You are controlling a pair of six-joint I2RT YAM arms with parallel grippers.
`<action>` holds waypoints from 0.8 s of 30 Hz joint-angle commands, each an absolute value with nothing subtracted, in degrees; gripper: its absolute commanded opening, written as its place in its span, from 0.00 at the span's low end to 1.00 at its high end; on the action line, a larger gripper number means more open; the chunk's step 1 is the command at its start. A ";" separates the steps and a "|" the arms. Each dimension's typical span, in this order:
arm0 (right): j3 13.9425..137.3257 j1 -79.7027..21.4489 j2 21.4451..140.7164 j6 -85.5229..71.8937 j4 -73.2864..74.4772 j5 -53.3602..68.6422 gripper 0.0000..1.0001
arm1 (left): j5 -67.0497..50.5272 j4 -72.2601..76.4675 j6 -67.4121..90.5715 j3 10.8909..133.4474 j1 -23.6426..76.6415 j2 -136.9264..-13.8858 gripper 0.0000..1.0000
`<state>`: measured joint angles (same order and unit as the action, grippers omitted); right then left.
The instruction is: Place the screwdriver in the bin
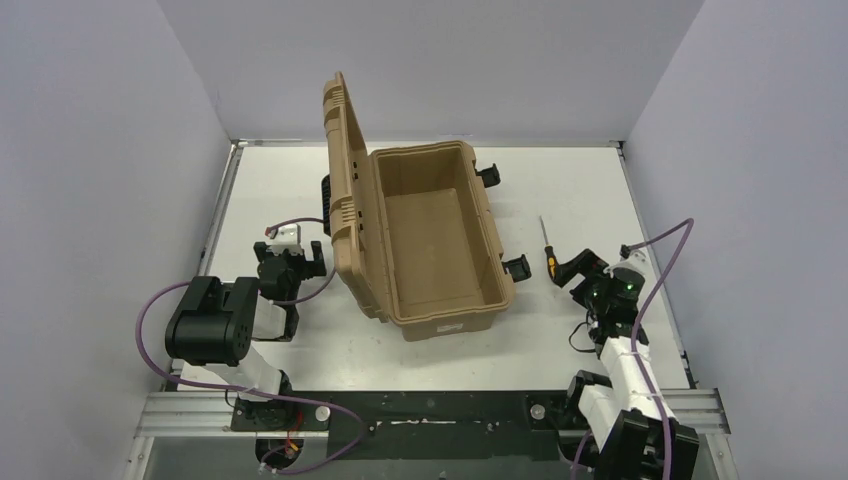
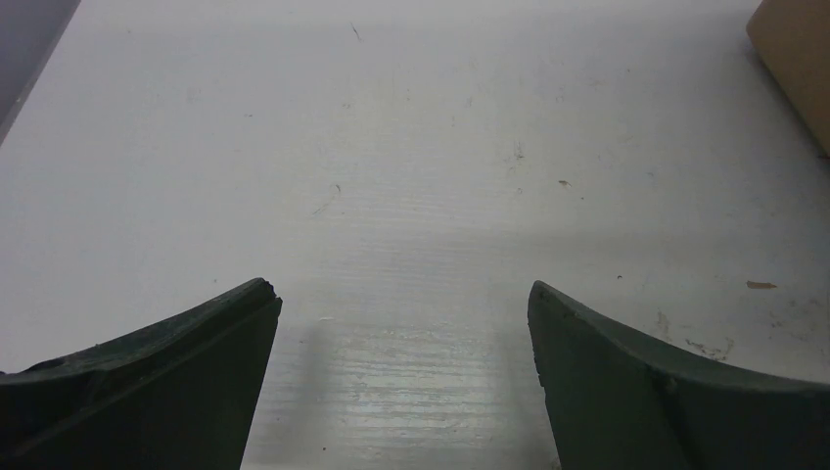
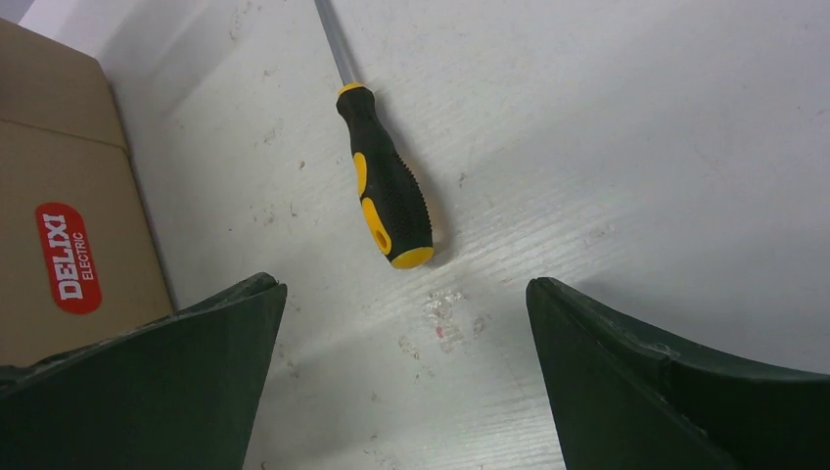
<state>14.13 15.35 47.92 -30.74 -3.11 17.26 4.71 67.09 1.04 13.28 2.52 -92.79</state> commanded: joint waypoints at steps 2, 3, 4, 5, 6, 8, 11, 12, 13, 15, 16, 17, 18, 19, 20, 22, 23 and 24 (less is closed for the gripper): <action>22.04 15.64 49.38 -27.56 -3.88 14.34 1.00 | 5.19 70.07 1.10 14.24 2.63 -92.31 0.97; 23.91 15.64 50.01 -26.27 -3.18 14.03 1.00 | 5.23 70.11 1.11 14.24 2.64 -92.39 0.97; 26.06 15.64 50.90 -24.81 -2.18 13.50 1.00 | 5.20 70.09 1.07 14.24 2.64 -92.44 0.97; 28.17 15.64 52.12 -23.48 -0.96 12.63 1.00 | 5.19 70.13 1.11 14.24 2.64 -92.37 0.97; 30.86 15.64 53.62 -22.39 1.20 12.05 1.00 | 5.20 70.08 1.14 14.24 2.64 -92.37 0.97; 36.36 15.64 57.73 -19.63 6.02 10.89 1.00 | 5.20 70.12 1.14 14.24 2.64 -92.33 0.97; 45.06 15.56 65.36 -16.49 13.81 9.95 1.00 | 5.20 70.09 1.14 14.24 2.64 -92.41 0.97; 47.67 15.45 67.98 -15.79 16.23 9.93 1.00 | 5.20 70.11 1.14 14.24 2.64 -92.44 0.97; 49.94 15.16 70.24 -15.06 18.15 9.93 1.00 | 5.22 70.06 1.11 14.24 2.64 -92.34 0.97; 53.44 13.70 74.37 -13.46 20.88 9.54 0.99 | 5.22 70.08 1.10 14.24 2.64 -92.37 0.97; 55.14 12.61 76.08 -12.71 21.71 8.77 0.98 | 5.19 70.06 1.14 14.25 2.64 -92.37 0.97; 56.31 11.18 77.89 -12.08 22.47 7.73 0.98 | 5.20 70.06 1.11 14.24 2.64 -92.33 0.97; 57.27 9.82 79.60 -11.56 23.12 6.70 0.98 | 5.22 70.06 1.13 14.24 2.64 -92.33 0.97; 58.30 8.62 81.75 -11.09 23.75 6.37 0.98 | 5.19 70.11 1.10 14.24 2.64 -92.41 0.97; 59.49 7.60 84.09 -10.78 24.59 6.32 0.98 | 5.22 70.12 1.14 14.24 2.64 -92.37 0.97; 62.29 6.32 89.37 -10.31 27.73 7.18 0.98 | 5.20 70.11 1.13 14.23 2.64 -92.37 0.97; 63.51 5.89 91.98 -10.00 28.90 7.61 0.98 | 5.20 70.10 1.07 14.24 2.64 -92.41 0.97; 64.55 5.25 95.24 -9.42 29.94 8.40 0.98 | 5.21 70.12 1.10 14.24 2.64 -92.40 0.97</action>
